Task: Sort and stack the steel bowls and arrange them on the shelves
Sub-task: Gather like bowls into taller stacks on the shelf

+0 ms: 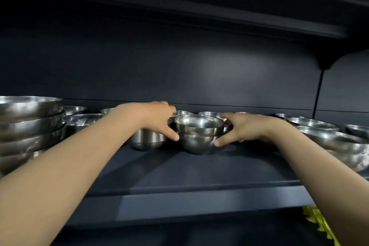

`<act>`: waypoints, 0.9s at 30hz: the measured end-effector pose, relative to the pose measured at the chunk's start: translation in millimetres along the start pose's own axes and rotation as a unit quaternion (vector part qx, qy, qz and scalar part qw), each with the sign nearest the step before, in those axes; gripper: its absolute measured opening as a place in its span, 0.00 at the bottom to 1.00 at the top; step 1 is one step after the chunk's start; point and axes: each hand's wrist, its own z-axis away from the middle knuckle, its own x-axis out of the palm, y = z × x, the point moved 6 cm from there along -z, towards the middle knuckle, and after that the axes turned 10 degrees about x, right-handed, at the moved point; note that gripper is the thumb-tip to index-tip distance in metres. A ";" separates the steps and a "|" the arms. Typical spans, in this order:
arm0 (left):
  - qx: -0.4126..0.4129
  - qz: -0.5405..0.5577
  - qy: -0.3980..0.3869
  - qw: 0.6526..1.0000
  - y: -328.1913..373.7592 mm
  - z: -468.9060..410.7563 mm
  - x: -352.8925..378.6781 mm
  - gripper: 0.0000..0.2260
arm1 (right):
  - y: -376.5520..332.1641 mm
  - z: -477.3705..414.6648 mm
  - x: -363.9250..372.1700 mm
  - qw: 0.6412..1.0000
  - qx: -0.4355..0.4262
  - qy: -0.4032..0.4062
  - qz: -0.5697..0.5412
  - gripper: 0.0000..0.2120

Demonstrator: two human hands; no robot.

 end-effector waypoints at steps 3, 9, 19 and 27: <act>-0.010 0.009 -0.028 1.000 -4.4 -11.0 3.7 0.40 | 1.5 -8.7 -0.4 1.000 -0.014 0.007 0.019 0.36; 0.022 0.071 -0.049 0.996 -3.9 -31.2 14.6 0.28 | 8.1 -26.7 7.5 0.996 -0.075 -0.023 -0.048 0.34; 0.025 0.164 -0.023 0.986 2.5 -28.9 16.0 0.35 | 13.7 -31.8 22.8 0.948 -0.121 -0.091 -0.281 0.30; 0.001 0.226 0.048 0.973 1.7 -18.3 7.0 0.56 | 19.6 -16.5 9.6 0.901 -0.121 -0.050 -0.413 0.26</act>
